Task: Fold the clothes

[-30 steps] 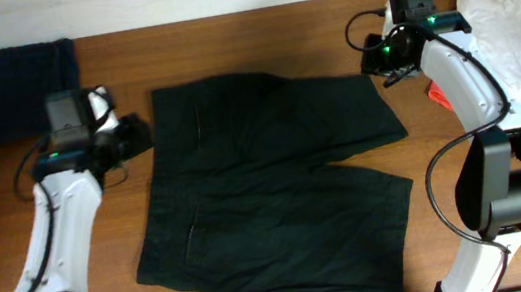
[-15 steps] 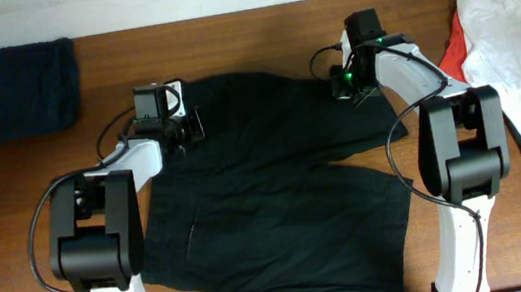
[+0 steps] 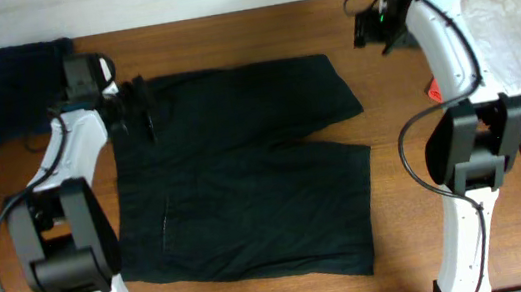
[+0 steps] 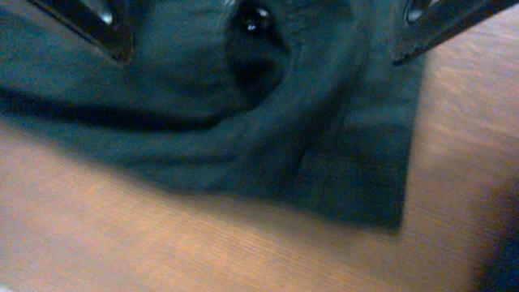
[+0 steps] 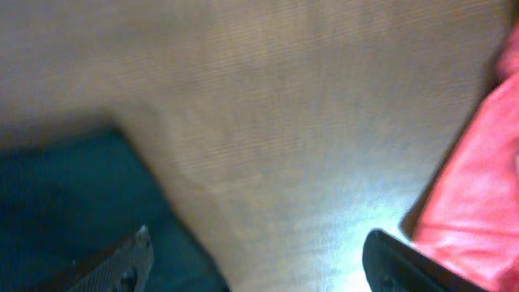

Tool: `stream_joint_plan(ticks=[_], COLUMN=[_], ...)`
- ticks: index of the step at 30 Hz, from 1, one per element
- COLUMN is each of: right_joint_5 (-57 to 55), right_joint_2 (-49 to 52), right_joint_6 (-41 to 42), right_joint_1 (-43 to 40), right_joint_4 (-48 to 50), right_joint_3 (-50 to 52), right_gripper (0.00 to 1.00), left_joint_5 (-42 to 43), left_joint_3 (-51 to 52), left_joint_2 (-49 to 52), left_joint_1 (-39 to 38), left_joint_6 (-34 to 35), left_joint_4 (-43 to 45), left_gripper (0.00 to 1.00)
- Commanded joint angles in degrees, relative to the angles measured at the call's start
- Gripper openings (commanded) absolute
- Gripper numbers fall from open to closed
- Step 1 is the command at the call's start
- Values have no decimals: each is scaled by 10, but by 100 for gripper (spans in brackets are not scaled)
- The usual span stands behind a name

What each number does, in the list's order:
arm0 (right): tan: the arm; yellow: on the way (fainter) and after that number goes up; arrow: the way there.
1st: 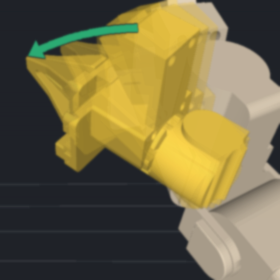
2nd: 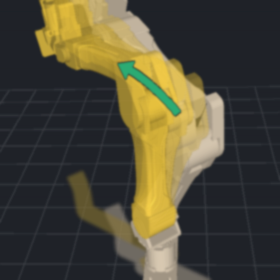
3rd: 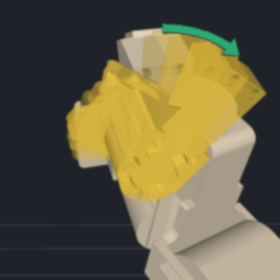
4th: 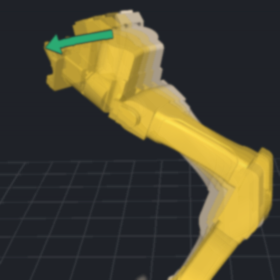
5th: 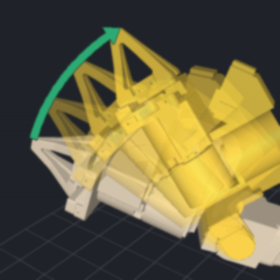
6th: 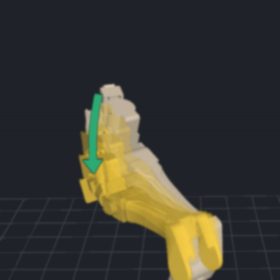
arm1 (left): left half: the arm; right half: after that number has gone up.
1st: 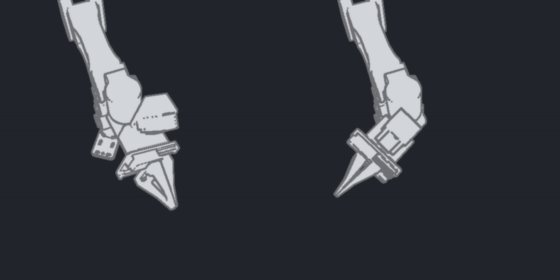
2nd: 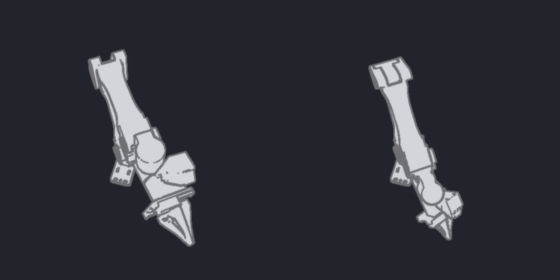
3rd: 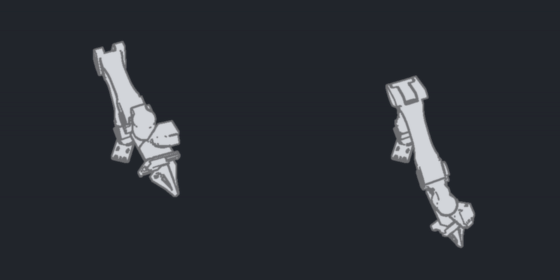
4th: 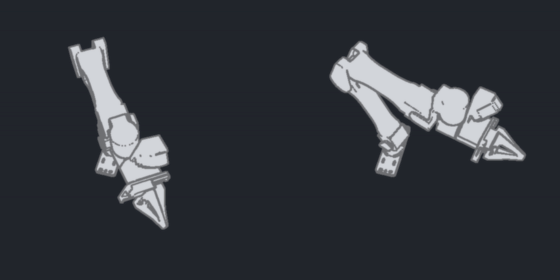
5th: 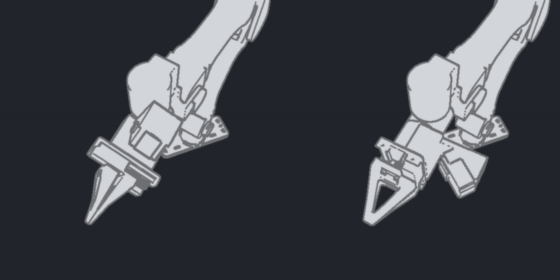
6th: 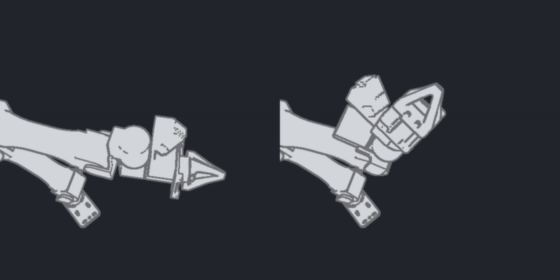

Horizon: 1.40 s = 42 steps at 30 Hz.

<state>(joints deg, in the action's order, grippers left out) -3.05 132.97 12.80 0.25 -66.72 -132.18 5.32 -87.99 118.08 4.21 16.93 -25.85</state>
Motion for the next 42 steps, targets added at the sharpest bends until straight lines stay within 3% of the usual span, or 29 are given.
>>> stream_joint_plan(ticks=[1, 7, 11, 14, 18, 22, 27, 28, 36, 42], right_joint_5=[-1, 52, 103, 101, -11, -26, 119, 119, 220, 219], right_joint_2=[-12, -52, -113, -181, -303, -429, -591, -610, -615, -605], right_joint_6=[38, 42, 23, 23, 110, 177, 183, 217, 271, 319], right_joint_1=[4, 5, 11, 41, 134, 198, 222, 223, 223, 223], right_joint_4=[-117, -294, -306, -306, -299, -216, -85, -66, 105, 170], right_joint_3=[-136, -236, -230, -163, 77, 315, 653, 725, 955, 1007], right_gripper=[90, 99, 99, 99, 99, 99, 99, 99, 98, 92], left_joint_5=[-13, -84, -84, -111, -118, -105, -90, -90, -90, -90], left_joint_3=[-71, -76, -76, -76, -41, 59, 148, 155, 156, 156], left_joint_2=[-120, -288, -351, -378, -378, -378, -378, -378, -378, -378], left_joint_1=[-1, 0, 19, 48, 76, 76, 76, 76, 76, 76], left_joint_6=[-3, -2, 4, 4, 4, 4, 4, 10, 28, 28], left_joint_4=[-115, -287, -402, -475, -527, -473, -420, -416, -410, -408], left_gripper=[99, 99, 99, 99, 99, 99, 99, 99, 99, 99])
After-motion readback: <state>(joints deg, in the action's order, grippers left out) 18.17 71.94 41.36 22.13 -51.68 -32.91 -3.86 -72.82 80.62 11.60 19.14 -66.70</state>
